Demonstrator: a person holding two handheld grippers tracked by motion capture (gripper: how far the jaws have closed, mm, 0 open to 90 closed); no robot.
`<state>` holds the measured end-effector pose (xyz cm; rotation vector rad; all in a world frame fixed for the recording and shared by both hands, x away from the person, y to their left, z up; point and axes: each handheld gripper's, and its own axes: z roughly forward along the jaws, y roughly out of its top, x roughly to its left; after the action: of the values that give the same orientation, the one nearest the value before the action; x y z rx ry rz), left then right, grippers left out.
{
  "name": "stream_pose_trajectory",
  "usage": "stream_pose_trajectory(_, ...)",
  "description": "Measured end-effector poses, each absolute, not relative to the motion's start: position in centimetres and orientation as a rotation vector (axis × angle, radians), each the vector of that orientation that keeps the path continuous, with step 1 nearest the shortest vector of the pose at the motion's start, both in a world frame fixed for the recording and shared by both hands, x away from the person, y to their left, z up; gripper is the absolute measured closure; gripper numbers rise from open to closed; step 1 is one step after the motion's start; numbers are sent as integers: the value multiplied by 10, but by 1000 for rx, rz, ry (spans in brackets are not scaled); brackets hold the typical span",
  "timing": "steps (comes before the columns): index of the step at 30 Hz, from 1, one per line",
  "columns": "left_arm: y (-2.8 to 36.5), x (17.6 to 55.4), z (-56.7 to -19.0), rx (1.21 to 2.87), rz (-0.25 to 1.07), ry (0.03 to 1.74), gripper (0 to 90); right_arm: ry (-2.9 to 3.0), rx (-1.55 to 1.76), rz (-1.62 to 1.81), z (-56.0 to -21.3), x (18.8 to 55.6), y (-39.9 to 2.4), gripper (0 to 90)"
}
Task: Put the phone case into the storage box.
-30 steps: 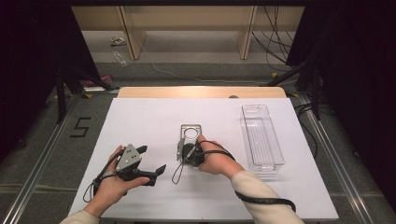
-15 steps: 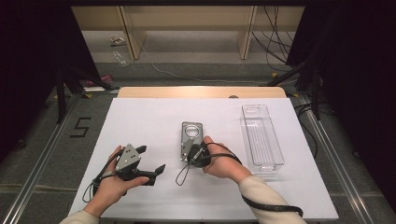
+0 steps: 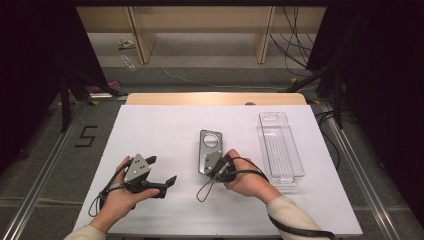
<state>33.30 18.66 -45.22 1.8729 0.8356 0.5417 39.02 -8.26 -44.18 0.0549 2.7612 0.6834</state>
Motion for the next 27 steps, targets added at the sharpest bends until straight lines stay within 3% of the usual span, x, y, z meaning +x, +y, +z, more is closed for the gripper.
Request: stream_pose_trajectory(27, 187, 331, -452, 1879, 541, 843, 63, 2710, 10, 854, -442, 371, -85, 891)
